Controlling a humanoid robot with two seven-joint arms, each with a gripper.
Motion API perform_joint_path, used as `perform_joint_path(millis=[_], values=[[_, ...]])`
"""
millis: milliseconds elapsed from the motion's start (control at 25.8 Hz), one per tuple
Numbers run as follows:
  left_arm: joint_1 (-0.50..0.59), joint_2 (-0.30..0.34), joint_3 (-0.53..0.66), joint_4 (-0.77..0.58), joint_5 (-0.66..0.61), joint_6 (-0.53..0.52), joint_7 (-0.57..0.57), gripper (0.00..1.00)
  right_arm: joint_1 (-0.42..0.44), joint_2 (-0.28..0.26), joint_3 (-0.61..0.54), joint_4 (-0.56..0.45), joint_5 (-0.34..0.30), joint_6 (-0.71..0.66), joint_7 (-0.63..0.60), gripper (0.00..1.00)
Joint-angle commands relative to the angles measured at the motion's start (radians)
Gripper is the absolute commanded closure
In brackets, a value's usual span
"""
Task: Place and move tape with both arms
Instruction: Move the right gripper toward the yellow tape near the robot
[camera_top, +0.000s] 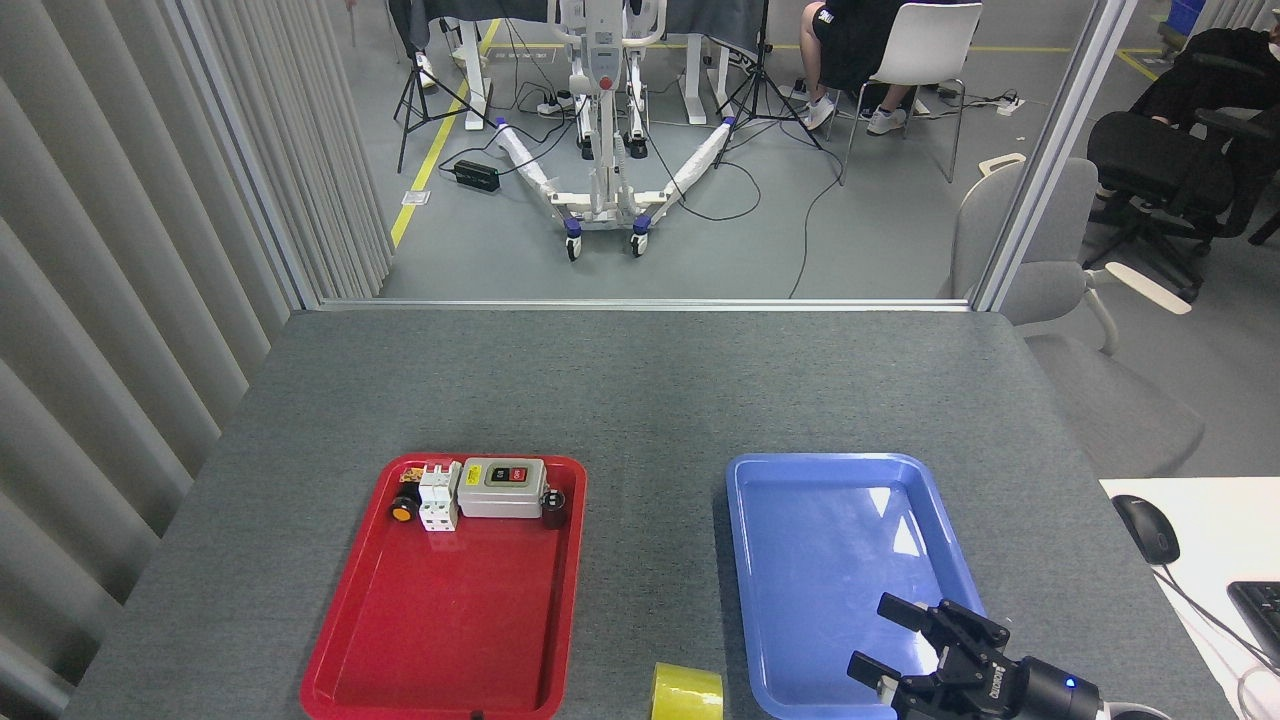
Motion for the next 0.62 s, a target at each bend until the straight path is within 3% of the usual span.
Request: perform_joint_path(millis=[0, 193, 348, 464, 580], values=[[-0.004, -0.001, -0.001, 0.009, -0.084, 0.019, 0.079, 1.00, 0.008, 0.008, -0.006, 0.004, -0.096, 0.000, 0.097, 0.00], [-0.005, -0.001, 0.003, 0.010, -0.087, 0.021, 0.099, 1.00, 0.002, 0.024, -0.055, 0.030, -0.109, 0.000, 0.107, 0.00], [-0.005, 0.001, 0.003, 0.004, -0.080, 0.019, 0.096, 1.00, 0.001, 0.113, -0.073, 0.078, -0.090, 0.000, 0.112, 0.00], [-0.005, 0.001, 0.003, 0.001, -0.080, 0.019, 0.096, 1.00, 0.002, 0.139, -0.087, 0.084, -0.081, 0.000, 0.115, 0.00], [-0.005, 0.001, 0.013, 0.000, -0.078, 0.013, 0.095, 1.00, 0.004, 0.200, -0.116, 0.078, -0.081, 0.000, 0.212, 0.00]])
